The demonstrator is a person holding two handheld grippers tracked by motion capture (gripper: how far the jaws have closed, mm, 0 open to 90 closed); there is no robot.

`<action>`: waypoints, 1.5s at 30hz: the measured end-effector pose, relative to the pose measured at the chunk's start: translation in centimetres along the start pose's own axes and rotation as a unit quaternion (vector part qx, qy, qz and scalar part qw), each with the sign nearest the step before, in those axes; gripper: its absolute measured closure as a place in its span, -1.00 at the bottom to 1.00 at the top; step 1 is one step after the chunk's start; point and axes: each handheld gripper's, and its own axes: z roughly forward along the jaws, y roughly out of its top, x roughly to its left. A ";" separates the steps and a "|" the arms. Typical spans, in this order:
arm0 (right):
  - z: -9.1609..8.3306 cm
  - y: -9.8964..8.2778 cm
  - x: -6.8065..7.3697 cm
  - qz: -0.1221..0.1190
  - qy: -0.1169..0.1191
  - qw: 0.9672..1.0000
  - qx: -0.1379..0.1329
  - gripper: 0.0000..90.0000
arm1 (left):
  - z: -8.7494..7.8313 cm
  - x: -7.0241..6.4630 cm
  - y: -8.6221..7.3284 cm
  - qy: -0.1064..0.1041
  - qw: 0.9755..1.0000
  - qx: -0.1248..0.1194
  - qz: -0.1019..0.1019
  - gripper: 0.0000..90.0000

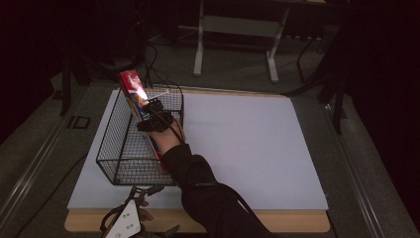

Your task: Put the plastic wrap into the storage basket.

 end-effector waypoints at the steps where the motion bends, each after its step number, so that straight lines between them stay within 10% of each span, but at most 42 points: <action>1: 0.1 -0.3 -0.2 0.002 0.007 1.000 0.001 -0.14 | 0.0 0.0 0.0 0.000 1.000 0.000 0.000 -1.00; 32: -0.3 -0.6 -0.6 -0.030 0.004 1.000 -0.002 -0.34 | 0.1 0.0 -0.1 -0.001 1.000 0.003 0.000 -1.00; 45: -3.2 -0.2 -1.9 -0.069 0.065 0.995 -0.035 -0.74 | 0.2 0.0 -0.1 0.000 1.000 0.005 0.000 -1.00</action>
